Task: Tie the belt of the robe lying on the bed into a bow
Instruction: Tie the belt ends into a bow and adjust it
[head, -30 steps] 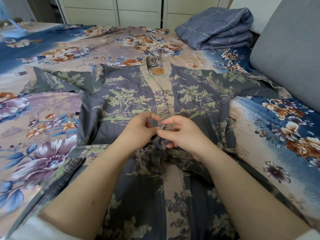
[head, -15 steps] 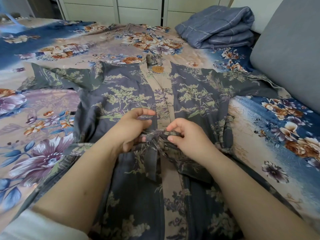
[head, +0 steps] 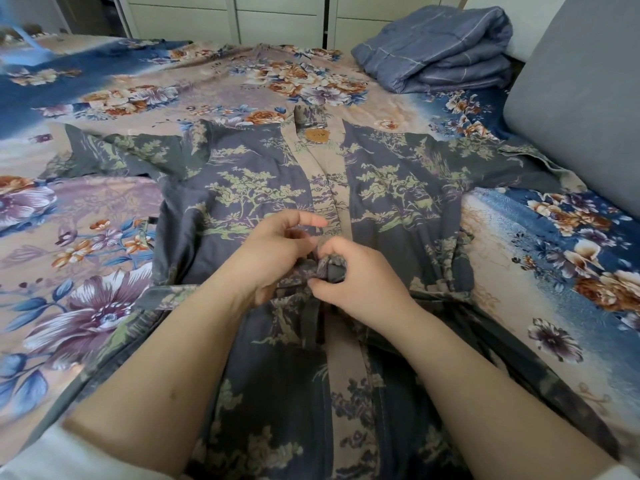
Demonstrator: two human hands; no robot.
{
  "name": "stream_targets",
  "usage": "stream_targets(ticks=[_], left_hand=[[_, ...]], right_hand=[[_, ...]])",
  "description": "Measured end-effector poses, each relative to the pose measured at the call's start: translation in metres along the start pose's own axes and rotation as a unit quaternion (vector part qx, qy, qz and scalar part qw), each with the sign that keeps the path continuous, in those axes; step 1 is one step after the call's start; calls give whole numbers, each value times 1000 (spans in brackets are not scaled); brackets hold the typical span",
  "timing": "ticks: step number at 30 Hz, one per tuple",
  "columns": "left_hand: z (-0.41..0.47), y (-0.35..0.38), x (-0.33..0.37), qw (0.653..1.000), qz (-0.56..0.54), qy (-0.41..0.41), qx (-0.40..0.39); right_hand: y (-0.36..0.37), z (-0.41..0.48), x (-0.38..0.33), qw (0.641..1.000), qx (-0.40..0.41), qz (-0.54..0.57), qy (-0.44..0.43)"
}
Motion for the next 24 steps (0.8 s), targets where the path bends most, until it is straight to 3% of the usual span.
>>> stream_targets(ticks=[7, 10, 15, 20, 24], left_hand=[[2, -17, -1, 998, 60, -12, 1], [4, -23, -6, 994, 110, -9, -16], [1, -3, -4, 981, 168, 27, -95], [0, 13, -5, 974, 175, 57, -129], [2, 20, -6, 967, 208, 98, -114]], right_hand=[[-3, 0, 5, 997, 7, -77, -25], [1, 3, 9, 996, -28, -76, -20], [3, 8, 18, 984, -112, 117, 73], [2, 12, 35, 945, -95, 253, 183], [1, 12, 39, 898, -83, 375, 215]])
Point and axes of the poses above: each hand's wrist, its own z-axis towards the middle knuckle, its own y-axis out of the palm, x = y × z, the point moved 9 cm from there along z, towards the middle knuckle, and after that the axes turned 13 degrees about y, right-handed, at the moved point
